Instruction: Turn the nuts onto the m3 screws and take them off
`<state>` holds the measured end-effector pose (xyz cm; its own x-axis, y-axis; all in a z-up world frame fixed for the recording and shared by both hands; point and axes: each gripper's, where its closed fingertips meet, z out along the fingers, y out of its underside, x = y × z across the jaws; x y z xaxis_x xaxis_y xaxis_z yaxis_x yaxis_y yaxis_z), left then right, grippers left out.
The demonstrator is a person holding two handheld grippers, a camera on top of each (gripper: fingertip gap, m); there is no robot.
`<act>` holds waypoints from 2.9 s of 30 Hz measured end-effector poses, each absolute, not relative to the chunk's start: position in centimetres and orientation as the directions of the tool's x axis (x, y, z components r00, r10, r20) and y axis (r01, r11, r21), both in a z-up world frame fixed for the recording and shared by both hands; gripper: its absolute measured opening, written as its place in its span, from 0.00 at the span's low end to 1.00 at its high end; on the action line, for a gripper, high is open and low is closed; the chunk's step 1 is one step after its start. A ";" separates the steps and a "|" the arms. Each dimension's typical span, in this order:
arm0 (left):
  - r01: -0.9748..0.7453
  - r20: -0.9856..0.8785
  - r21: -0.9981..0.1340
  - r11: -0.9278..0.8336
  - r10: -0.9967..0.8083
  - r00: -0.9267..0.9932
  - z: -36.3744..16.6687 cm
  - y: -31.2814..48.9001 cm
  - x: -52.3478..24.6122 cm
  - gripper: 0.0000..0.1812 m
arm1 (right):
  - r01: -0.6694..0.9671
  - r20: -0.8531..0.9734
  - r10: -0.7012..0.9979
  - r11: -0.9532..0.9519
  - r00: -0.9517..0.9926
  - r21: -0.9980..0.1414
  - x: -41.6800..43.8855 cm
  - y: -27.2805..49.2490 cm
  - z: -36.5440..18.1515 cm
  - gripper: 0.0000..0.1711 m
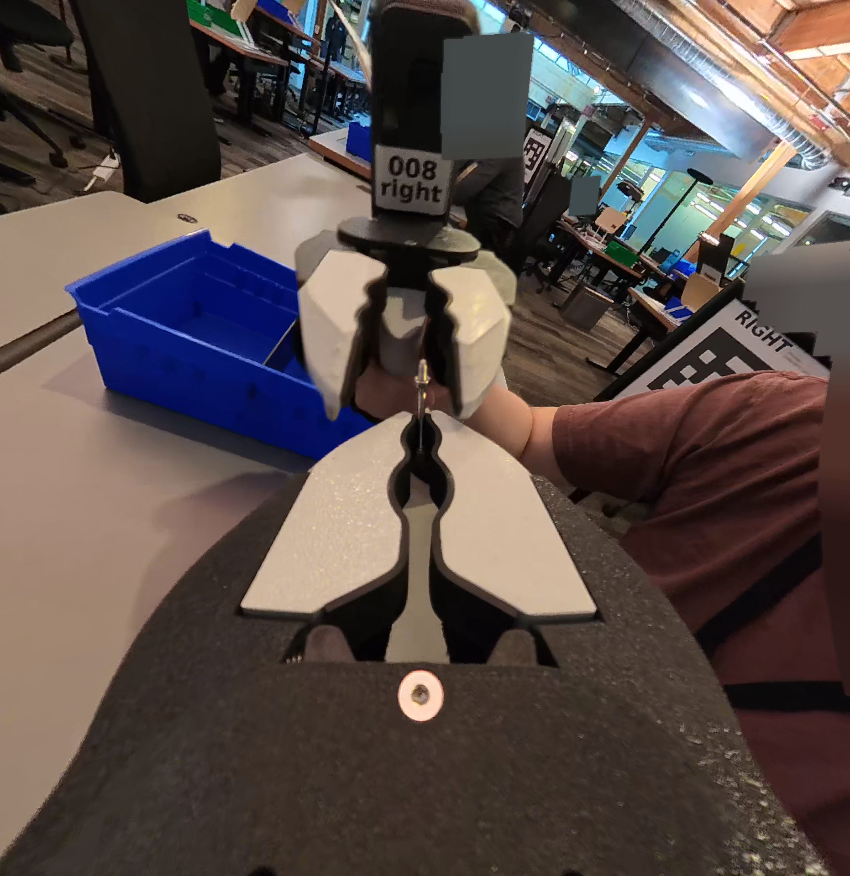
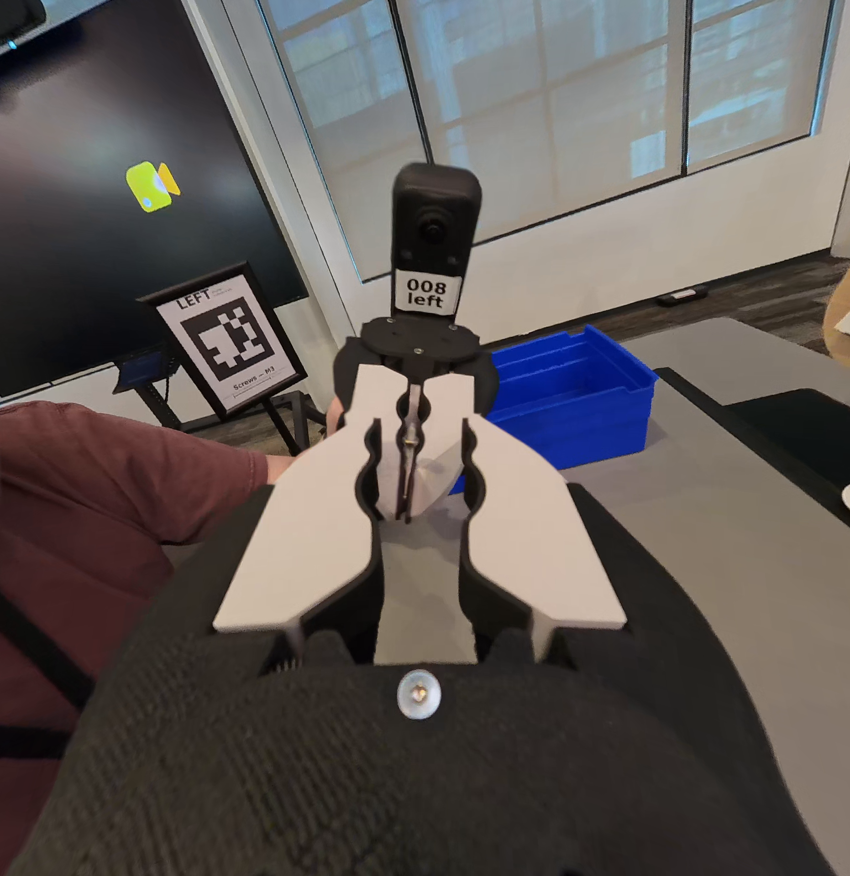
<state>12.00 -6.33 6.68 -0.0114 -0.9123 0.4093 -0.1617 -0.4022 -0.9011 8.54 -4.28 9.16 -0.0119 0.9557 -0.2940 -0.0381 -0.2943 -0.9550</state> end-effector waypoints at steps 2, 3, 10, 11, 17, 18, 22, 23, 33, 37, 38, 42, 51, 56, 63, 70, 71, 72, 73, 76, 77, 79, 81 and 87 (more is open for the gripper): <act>-0.158 0.389 -0.911 -0.380 -0.921 -0.029 7.0 -6.8 12.1 0.01 | -0.029 -0.296 0.955 -0.297 -0.018 -0.955 8.3 -4.3 8.9 0.18; -0.157 0.377 -0.917 -0.368 -0.926 -0.030 7.1 -6.9 12.0 0.01 | -0.035 -0.295 0.955 -0.296 -0.037 -0.955 8.5 -4.4 9.0 0.19; -0.155 0.347 -0.927 -0.340 -0.938 -0.017 7.5 -6.8 11.7 0.01 | -0.059 -0.307 0.939 -0.319 -0.154 -0.946 10.0 -5.3 10.2 0.14; -0.158 0.347 -0.927 -0.340 -0.938 -0.019 7.4 -6.9 11.9 0.01 | -0.043 -0.296 0.944 -0.305 -0.142 -0.951 9.4 -5.6 10.0 0.16; -0.171 0.330 -0.932 -0.321 -0.943 -0.028 7.2 -7.4 12.3 0.01 | -0.029 -0.299 0.949 -0.303 -0.099 -0.953 8.7 -5.2 9.3 0.19; -0.163 0.325 -0.934 -0.318 -0.946 -0.016 7.3 -7.1 12.1 0.01 | -0.038 -0.307 0.946 -0.312 -0.105 -0.949 9.2 -4.9 9.4 0.19; -0.144 0.335 -0.933 -0.331 -0.942 -0.004 7.7 -6.6 11.6 0.01 | -0.048 -0.314 0.937 -0.325 -0.152 -0.945 9.8 -5.4 10.0 0.15; -0.151 0.331 -0.933 -0.327 -0.943 -0.003 7.5 -6.7 11.7 0.01 | -0.043 -0.298 0.942 -0.307 -0.155 -0.951 9.5 -5.8 10.1 0.16; -0.146 0.330 -0.935 -0.324 -0.944 -0.019 7.8 -7.1 11.8 0.01 | -0.041 -0.312 0.943 -0.318 -0.117 -0.947 10.2 -4.6 9.7 0.14; -0.166 0.321 -0.935 -0.313 -0.947 -0.019 7.3 -7.3 12.3 0.01 | -0.030 -0.260 0.956 -0.266 -0.134 -0.963 8.6 -6.4 9.9 0.20; -0.168 0.322 -0.935 -0.313 -0.946 -0.030 7.3 -7.5 12.5 0.01 | -0.027 -0.248 0.962 -0.253 -0.114 -0.967 8.2 -6.4 9.8 0.20; -0.160 0.315 -0.938 -0.307 -0.949 -0.027 7.5 -7.6 12.4 0.01 | -0.030 -0.261 0.961 -0.264 -0.090 -0.964 9.0 -5.3 9.6 0.20; -0.167 0.312 -0.938 -0.303 -0.950 -0.030 7.4 -7.6 12.5 0.01 | -0.041 -0.239 0.966 -0.244 -0.102 -0.969 8.4 -6.3 10.1 0.20; -0.158 0.297 -0.943 -0.293 -0.955 -0.007 7.6 -7.3 12.2 0.01 | -0.063 -0.287 0.954 -0.293 -0.090 -0.954 10.2 -4.6 10.3 0.19; -0.164 0.307 -0.940 -0.299 -0.951 -0.025 7.4 -7.6 12.6 0.01 | -0.027 -0.209 0.974 -0.212 -0.087 -0.977 8.6 -6.6 10.3 0.19; -0.148 0.309 -0.942 -0.303 -0.951 -0.020 7.8 -7.4 12.2 0.01 | -0.039 -0.251 0.963 -0.255 -0.097 -0.966 10.1 -5.3 10.3 0.16; -0.143 0.311 -0.941 -0.305 -0.950 -0.021 7.8 -7.4 12.2 0.01 | -0.041 -0.253 0.961 -0.259 -0.116 -0.965 10.2 -5.6 10.5 0.16; -0.144 0.308 -0.942 -0.302 -0.951 -0.021 7.8 -7.4 12.3 0.01 | -0.040 -0.245 0.962 -0.252 -0.124 -0.967 9.9 -6.0 10.6 0.16; -0.152 0.301 -0.944 -0.294 -0.954 -0.019 7.6 -7.5 12.4 0.01 | -0.036 -0.232 0.965 -0.238 -0.121 -0.971 9.5 -6.3 10.5 0.16; -0.164 0.250 -0.956 -0.244 -0.968 -0.016 7.5 -7.8 12.8 0.01 | -0.026 -0.209 0.974 -0.213 -0.089 -0.977 8.3 -6.6 10.2 0.17; -0.164 0.230 -0.960 -0.225 -0.973 -0.013 7.5 -7.9 12.9 0.01 | -0.024 -0.208 0.975 -0.210 -0.082 -0.977 8.3 -6.6 10.1 0.17; -0.155 0.202 -0.967 -0.200 -0.979 0.002 7.7 -7.8 12.8 0.01 | -0.017 -0.198 0.978 -0.200 -0.071 -0.980 8.9 -6.0 10.0 0.17; -0.137 0.184 -0.973 -0.185 -0.983 0.016 8.0 -7.5 12.5 0.01 | -0.032 -0.198 0.977 -0.200 -0.075 -0.979 10.0 -5.6 10.4 0.16; -0.124 0.150 -0.981 -0.151 -0.989 0.014 8.3 -7.7 12.7 0.01 | -0.047 -0.144 0.986 -0.149 -0.089 -0.988 9.9 -6.8 11.4 0.17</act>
<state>12.68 -7.66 8.28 0.0137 -0.9885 0.1504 -0.1242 -0.1509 -0.9807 9.87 -6.78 11.35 -0.0892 0.9855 -0.1440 -0.0471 -0.1486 -0.9878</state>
